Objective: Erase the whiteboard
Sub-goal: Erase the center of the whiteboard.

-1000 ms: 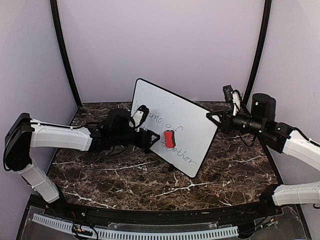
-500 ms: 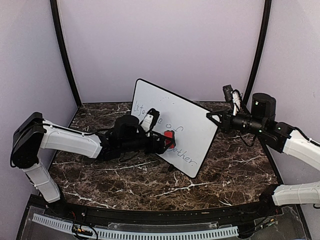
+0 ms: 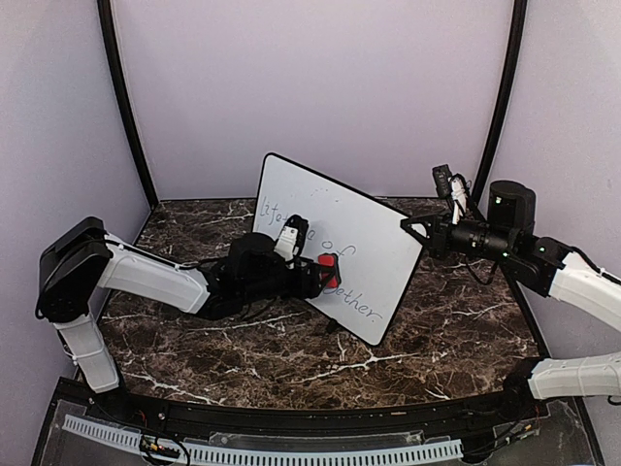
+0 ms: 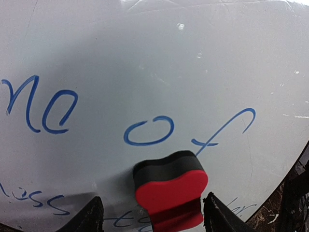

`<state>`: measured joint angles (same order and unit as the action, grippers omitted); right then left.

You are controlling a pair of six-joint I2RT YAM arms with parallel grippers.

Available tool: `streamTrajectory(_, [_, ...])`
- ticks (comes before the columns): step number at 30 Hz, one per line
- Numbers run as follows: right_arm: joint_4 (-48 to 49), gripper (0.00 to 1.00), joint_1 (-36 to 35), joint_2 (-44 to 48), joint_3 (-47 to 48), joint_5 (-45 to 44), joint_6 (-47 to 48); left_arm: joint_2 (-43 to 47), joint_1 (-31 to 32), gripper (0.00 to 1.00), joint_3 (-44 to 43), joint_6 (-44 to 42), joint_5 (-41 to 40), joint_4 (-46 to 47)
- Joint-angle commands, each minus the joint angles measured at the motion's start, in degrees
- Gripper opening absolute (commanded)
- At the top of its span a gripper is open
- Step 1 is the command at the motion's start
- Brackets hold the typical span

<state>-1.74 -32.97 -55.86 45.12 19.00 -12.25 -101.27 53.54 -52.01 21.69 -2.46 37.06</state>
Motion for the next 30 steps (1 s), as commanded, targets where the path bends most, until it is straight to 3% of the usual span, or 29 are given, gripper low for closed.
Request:
streamTrajectory(1, [-2.9, 0.0, -1.0, 0.2, 0.3, 1.0, 2.8, -0.1, 0.5, 0.69, -0.6, 0.6, 1.0, 3.3])
streamTrajectory(11, [-3.0, 0.0, -0.9, -0.1, 0.8, 1.2, 2.8, -1.6, 1.3, 0.65, -1.8, 3.9, 5.1, 0.9])
streamTrajectory(30, [-2.4, 0.0, -1.0, -0.5, -0.2, 1.6, 3.0, -1.6, 1.3, 0.51, -2.3, 2.1, 1.5, 2.4])
